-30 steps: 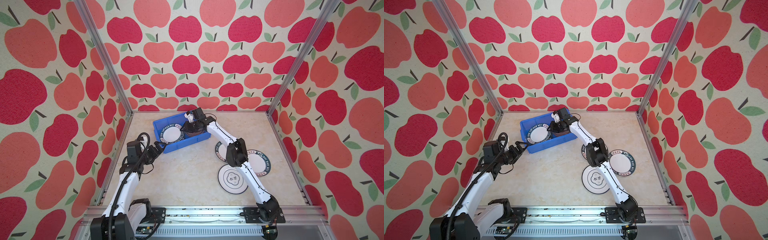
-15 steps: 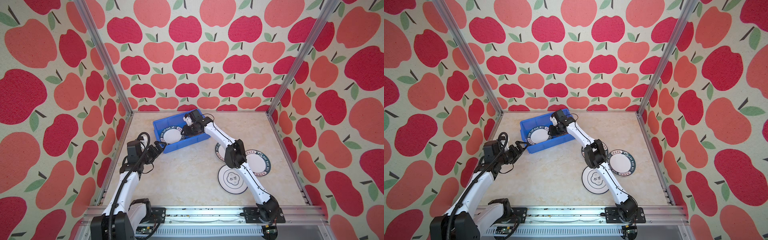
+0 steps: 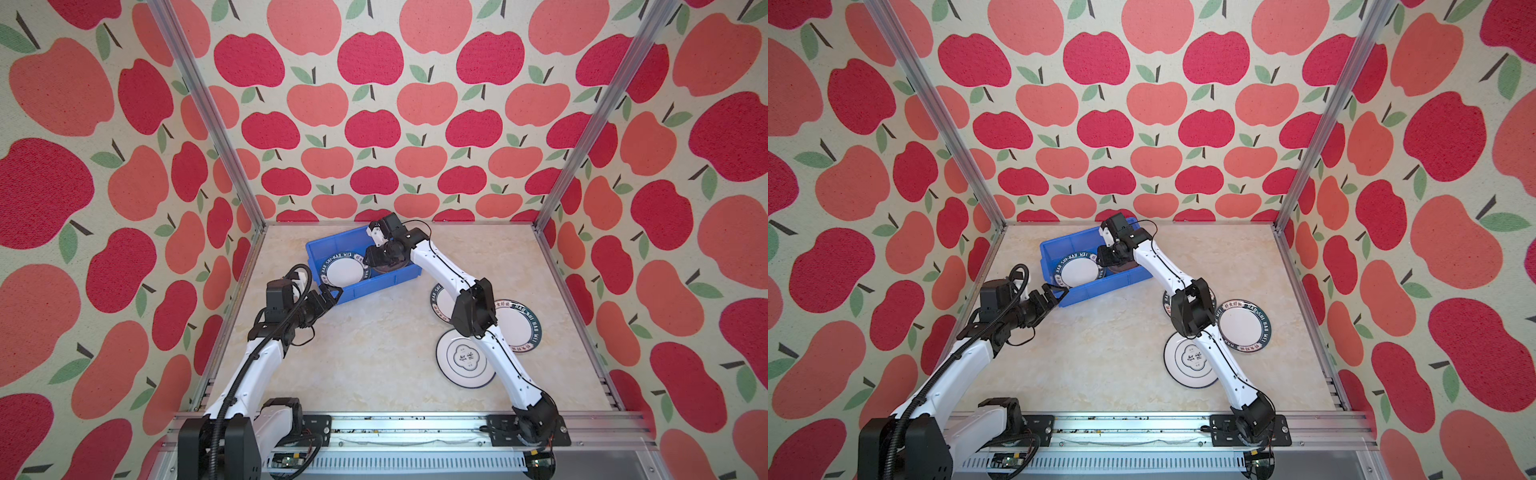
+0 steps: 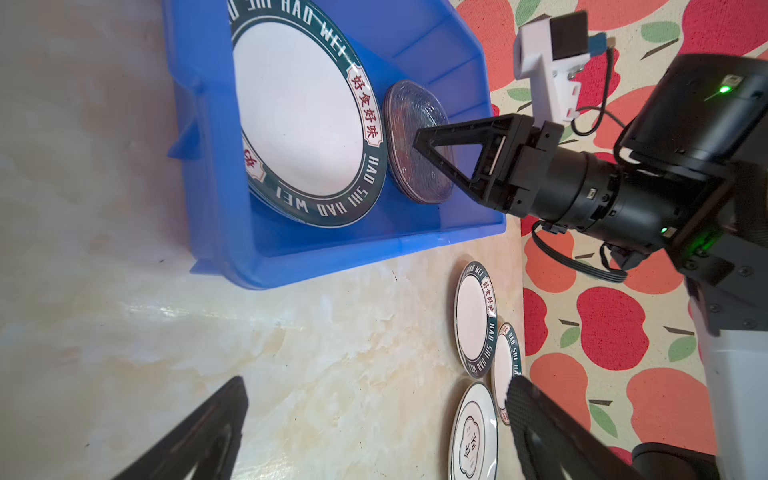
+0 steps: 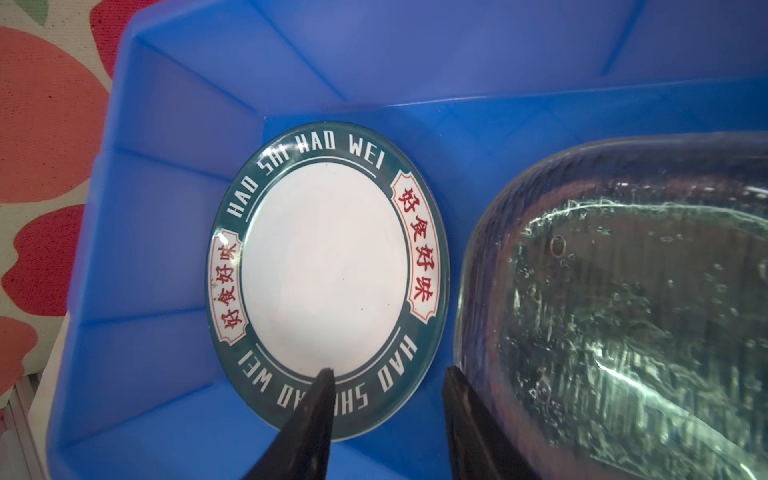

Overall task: Place the plates into the plastic bin on the countertop
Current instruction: 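Lower the green-rimmed plate upright into the bin and open the right gripper, then move both grippers toward the white plate with the green cloud emblem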

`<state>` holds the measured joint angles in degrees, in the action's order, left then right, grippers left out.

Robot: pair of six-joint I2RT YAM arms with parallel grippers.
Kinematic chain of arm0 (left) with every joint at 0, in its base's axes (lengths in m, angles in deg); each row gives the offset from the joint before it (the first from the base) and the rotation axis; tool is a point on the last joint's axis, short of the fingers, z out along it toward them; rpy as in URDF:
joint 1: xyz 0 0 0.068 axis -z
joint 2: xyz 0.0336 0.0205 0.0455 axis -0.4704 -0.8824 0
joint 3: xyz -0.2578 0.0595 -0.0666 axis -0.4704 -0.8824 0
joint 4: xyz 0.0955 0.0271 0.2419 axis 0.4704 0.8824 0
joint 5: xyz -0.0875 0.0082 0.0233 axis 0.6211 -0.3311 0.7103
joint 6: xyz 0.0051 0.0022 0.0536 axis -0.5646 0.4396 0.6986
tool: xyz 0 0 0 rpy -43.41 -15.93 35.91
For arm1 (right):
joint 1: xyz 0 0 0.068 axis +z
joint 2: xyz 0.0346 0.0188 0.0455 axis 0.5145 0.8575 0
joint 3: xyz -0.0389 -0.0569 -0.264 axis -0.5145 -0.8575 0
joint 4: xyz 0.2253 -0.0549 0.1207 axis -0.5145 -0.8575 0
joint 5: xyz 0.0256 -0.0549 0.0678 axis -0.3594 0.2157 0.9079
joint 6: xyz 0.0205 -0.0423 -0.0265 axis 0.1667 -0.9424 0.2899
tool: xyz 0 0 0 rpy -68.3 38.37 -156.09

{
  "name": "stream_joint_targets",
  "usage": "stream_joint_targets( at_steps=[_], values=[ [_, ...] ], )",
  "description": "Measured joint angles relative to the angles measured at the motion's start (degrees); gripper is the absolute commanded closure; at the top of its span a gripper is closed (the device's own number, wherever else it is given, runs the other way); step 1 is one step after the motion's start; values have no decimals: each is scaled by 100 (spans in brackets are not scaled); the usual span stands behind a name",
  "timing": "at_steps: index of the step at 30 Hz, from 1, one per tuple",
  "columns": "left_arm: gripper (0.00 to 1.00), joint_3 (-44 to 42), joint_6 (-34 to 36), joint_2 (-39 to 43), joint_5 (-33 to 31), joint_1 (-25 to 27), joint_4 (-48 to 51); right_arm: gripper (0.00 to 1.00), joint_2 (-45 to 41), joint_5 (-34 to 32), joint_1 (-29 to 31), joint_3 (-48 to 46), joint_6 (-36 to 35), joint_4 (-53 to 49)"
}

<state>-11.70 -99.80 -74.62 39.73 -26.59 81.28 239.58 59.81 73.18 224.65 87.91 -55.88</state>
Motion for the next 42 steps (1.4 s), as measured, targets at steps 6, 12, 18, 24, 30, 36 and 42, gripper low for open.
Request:
stream_joint_targets(
  at_steps=[6,12,18,24,30,36,42],
  values=[
    [1,216,236,-13,-328,717,33,56,-1495,284,-127,-1403,2,350],
    [0,573,625,-533,-468,1714,63,57,-3987,166,-651,-4476,4,1036],
    [10,953,905,-1447,-321,2573,-208,58,-6059,-201,-1010,-7294,144,1353],
    [29,1386,975,-2673,-221,3390,-671,63,-7173,-85,-1462,-9457,673,1799],
    [44,1950,1027,-3755,-223,4052,-894,64,-7847,-55,-1725,-10192,833,1856],
    [54,2465,1040,-4612,-63,4343,-946,65,-8332,-42,-2041,-10469,863,1912],
    [57,2597,999,-5149,402,4391,-1204,65,-8491,-2,-2164,-10751,894,1937]
  ],
)
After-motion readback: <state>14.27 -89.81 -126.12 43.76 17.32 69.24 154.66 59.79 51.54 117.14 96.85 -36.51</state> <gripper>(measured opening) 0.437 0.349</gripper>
